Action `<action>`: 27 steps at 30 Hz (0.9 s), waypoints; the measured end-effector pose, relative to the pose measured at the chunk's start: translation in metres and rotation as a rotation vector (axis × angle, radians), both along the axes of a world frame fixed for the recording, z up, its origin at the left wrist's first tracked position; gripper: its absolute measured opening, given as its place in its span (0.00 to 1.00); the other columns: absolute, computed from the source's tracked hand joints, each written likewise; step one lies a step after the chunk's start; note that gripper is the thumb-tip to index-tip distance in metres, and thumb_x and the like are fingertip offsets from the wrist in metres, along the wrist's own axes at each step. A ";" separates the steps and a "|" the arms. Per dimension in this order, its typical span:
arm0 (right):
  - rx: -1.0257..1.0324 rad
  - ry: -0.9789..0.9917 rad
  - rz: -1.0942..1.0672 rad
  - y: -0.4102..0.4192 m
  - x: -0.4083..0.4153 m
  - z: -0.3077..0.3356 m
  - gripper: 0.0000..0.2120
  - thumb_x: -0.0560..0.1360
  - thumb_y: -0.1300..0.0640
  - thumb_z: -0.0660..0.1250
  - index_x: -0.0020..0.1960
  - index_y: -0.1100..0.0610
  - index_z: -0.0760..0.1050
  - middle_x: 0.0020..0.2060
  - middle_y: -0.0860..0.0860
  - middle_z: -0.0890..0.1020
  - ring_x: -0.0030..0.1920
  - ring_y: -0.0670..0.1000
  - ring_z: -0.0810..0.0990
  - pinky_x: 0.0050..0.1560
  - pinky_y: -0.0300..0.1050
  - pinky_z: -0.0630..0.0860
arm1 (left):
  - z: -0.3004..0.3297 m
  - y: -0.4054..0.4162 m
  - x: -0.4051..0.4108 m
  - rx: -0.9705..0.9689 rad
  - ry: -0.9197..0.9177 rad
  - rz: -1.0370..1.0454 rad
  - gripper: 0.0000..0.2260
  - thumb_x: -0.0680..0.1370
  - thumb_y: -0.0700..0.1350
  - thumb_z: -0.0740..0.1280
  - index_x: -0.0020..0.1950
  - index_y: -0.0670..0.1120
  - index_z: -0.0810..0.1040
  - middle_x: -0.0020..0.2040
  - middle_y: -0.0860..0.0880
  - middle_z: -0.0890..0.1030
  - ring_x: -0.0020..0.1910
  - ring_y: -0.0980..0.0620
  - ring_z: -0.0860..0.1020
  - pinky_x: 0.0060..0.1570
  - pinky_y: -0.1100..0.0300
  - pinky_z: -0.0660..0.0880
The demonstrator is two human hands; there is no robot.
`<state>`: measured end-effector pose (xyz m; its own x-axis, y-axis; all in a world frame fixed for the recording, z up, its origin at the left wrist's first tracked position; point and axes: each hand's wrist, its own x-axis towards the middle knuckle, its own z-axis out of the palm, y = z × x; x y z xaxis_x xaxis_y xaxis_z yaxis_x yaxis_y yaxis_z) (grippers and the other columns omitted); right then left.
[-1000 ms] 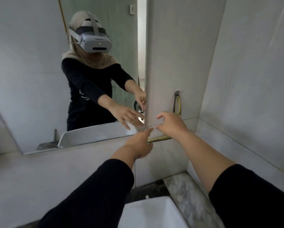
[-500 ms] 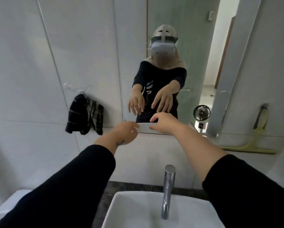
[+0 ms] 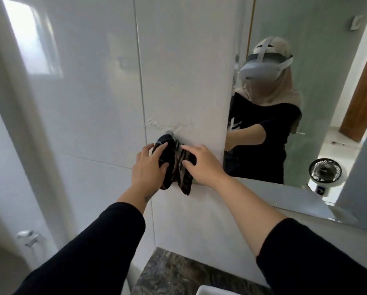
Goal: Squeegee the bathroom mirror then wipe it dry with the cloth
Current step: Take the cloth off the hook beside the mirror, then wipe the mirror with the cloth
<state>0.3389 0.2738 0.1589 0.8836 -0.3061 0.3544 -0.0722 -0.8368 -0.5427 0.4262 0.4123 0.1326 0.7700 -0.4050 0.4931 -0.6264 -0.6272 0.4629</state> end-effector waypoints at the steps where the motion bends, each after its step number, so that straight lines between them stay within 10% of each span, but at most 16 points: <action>1: 0.015 -0.017 0.010 0.002 0.009 -0.002 0.24 0.78 0.52 0.63 0.73 0.45 0.64 0.64 0.52 0.69 0.64 0.53 0.71 0.65 0.46 0.68 | -0.001 -0.001 0.009 -0.026 0.019 0.003 0.26 0.78 0.46 0.64 0.73 0.57 0.61 0.72 0.46 0.63 0.68 0.44 0.65 0.61 0.47 0.71; 14: 0.279 -0.265 0.055 0.007 0.038 0.001 0.24 0.78 0.58 0.64 0.73 0.51 0.65 0.54 0.49 0.67 0.57 0.47 0.71 0.60 0.32 0.63 | 0.023 -0.002 0.015 -0.439 0.120 -0.195 0.22 0.76 0.35 0.61 0.62 0.59 0.75 0.52 0.54 0.81 0.46 0.53 0.81 0.47 0.62 0.77; 20: 0.001 -0.556 0.072 0.000 -0.012 0.055 0.25 0.77 0.45 0.61 0.73 0.43 0.63 0.61 0.48 0.70 0.62 0.50 0.70 0.65 0.43 0.67 | 0.093 -0.005 -0.040 -0.664 0.129 -0.403 0.21 0.77 0.33 0.60 0.63 0.55 0.76 0.54 0.55 0.80 0.43 0.60 0.82 0.41 0.69 0.77; 27: 0.125 -0.836 0.081 -0.009 -0.083 0.118 0.24 0.81 0.52 0.59 0.74 0.43 0.58 0.75 0.51 0.54 0.64 0.22 0.52 0.58 0.15 0.53 | 0.163 -0.036 -0.118 -0.651 0.112 -0.686 0.23 0.79 0.33 0.59 0.68 0.56 0.72 0.60 0.53 0.80 0.53 0.55 0.82 0.54 0.51 0.79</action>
